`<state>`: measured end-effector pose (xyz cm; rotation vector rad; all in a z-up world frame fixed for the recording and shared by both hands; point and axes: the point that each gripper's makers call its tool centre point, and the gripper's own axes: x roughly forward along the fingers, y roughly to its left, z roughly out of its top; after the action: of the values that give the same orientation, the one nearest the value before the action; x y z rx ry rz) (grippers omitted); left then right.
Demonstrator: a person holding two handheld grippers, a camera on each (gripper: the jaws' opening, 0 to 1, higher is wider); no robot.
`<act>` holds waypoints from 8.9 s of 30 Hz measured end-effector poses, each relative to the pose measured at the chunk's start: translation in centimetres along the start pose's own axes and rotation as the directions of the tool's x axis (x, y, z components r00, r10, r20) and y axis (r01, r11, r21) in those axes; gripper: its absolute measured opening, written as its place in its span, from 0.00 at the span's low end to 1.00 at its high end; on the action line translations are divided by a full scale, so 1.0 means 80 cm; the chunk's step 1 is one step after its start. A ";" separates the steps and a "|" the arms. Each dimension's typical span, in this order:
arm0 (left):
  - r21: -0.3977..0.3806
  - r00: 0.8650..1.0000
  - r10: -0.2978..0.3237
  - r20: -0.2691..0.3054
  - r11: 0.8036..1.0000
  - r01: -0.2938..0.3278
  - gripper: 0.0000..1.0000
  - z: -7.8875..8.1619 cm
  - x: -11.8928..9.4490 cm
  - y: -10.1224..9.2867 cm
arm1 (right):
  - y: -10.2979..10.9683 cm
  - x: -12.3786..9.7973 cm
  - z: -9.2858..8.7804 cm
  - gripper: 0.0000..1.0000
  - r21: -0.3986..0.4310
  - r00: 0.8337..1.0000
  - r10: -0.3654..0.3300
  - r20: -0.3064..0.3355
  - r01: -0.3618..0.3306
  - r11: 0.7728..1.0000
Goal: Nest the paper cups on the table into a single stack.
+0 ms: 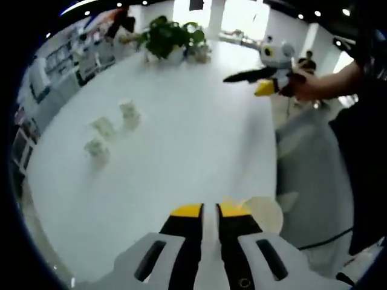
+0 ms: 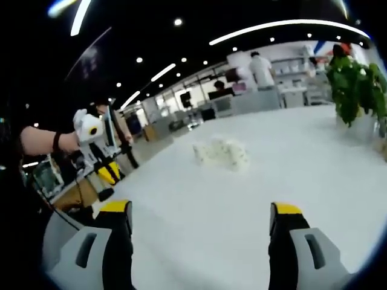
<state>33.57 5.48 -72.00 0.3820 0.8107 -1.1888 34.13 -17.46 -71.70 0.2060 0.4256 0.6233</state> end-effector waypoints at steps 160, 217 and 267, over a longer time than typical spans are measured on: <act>-0.427 0.771 0.379 0.511 0.891 -0.154 0.91 0.044 -0.041 0.056 | -0.121 0.296 0.056 0.35 -0.376 0.922 0.119 -0.369 -0.265 0.888; -0.306 0.750 0.218 0.625 0.952 -0.021 0.92 0.121 -0.051 -0.016 | 0.079 0.082 0.205 0.35 -0.374 0.957 0.288 -0.029 -0.277 0.885; -0.269 0.648 0.012 0.761 0.915 0.299 0.46 0.150 -0.075 -0.074 | 0.197 0.068 0.145 0.35 0.035 0.817 0.561 0.136 -0.570 0.821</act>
<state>31.48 -0.47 -58.80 -0.5100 0.3034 -1.1641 35.08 -2.35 -58.19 0.4501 0.2656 1.1801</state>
